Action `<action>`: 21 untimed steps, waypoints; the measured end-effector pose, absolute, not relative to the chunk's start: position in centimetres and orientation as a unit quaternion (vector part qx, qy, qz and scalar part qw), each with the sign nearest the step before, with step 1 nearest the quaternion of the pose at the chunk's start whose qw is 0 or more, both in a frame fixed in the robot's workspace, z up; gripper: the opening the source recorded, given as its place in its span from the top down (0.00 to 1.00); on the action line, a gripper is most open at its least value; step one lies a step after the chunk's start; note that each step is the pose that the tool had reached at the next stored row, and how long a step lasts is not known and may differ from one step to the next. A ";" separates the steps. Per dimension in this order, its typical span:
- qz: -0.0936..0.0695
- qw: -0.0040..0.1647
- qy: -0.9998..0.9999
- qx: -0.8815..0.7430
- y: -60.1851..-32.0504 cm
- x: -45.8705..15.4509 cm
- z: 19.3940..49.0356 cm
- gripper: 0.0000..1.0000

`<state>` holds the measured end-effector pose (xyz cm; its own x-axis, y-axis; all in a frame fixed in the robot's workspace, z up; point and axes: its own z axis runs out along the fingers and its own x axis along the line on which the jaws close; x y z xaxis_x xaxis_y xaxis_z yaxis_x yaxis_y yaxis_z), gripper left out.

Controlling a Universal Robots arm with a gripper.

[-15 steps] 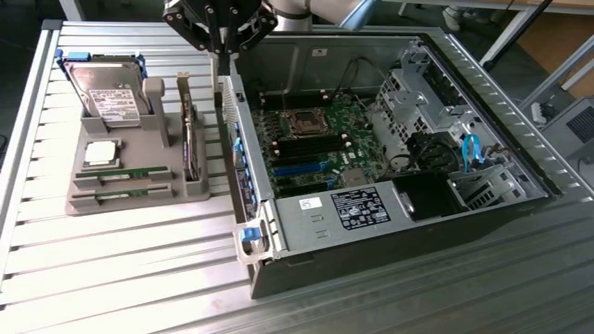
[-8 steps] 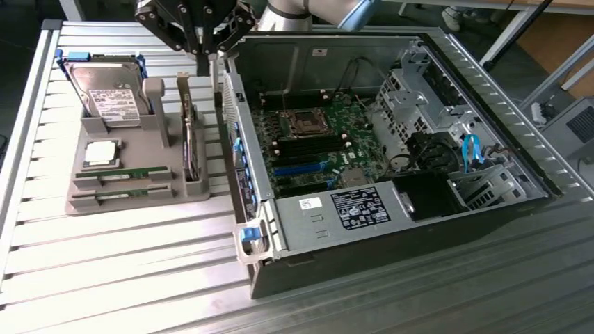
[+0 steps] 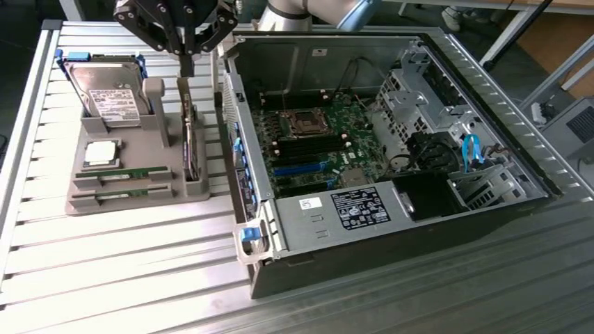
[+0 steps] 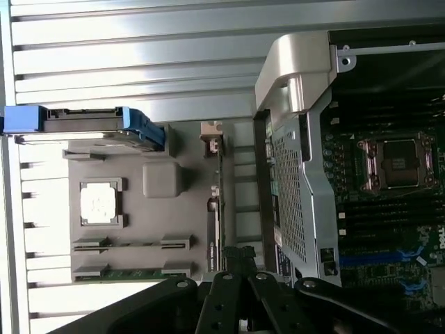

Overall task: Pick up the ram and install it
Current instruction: 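Reach for the ram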

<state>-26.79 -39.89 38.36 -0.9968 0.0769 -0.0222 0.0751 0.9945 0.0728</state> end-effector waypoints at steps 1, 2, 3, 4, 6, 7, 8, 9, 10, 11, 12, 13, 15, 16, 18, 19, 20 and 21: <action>0.036 0.013 0.999 0.038 -39.9 -27.2 38.4 0.91; 0.036 0.013 0.999 0.038 -39.9 -27.5 38.4 0.91; 0.036 0.013 0.999 0.038 -39.9 -27.8 38.4 0.91; 0.036 0.013 0.999 0.038 -39.9 -28.0 38.4 0.91; 0.036 0.013 0.999 0.038 -39.9 -28.6 38.4 0.91; 0.036 0.013 0.999 0.038 -39.9 -28.9 38.4 0.91; 0.036 0.013 0.999 0.038 -39.9 -29.1 38.4 0.91; 0.036 0.013 0.999 0.038 -39.9 -29.3 38.4 0.91; 0.036 0.013 0.999 0.038 -39.9 -29.6 38.4 0.91; 0.036 0.013 0.999 0.038 -39.9 -29.8 38.4 0.91; 0.036 0.013 0.999 0.038 -39.9 -30.1 38.4 0.91; 0.036 0.013 0.999 0.038 -39.9 -30.4 38.4 0.91; 0.036 0.013 0.999 0.038 -39.9 -31.0 38.4 0.91; 0.036 0.013 0.999 0.038 -39.9 -31.2 38.4 0.91; 0.036 0.013 0.999 0.038 -39.9 -31.7 38.4 0.91; 0.036 0.013 0.999 0.038 -39.9 -32.5 38.4 0.91; 0.036 0.013 0.999 0.038 -39.9 -32.9 38.4 0.91; 0.036 0.013 0.999 0.038 -39.9 -32.9 38.4 0.91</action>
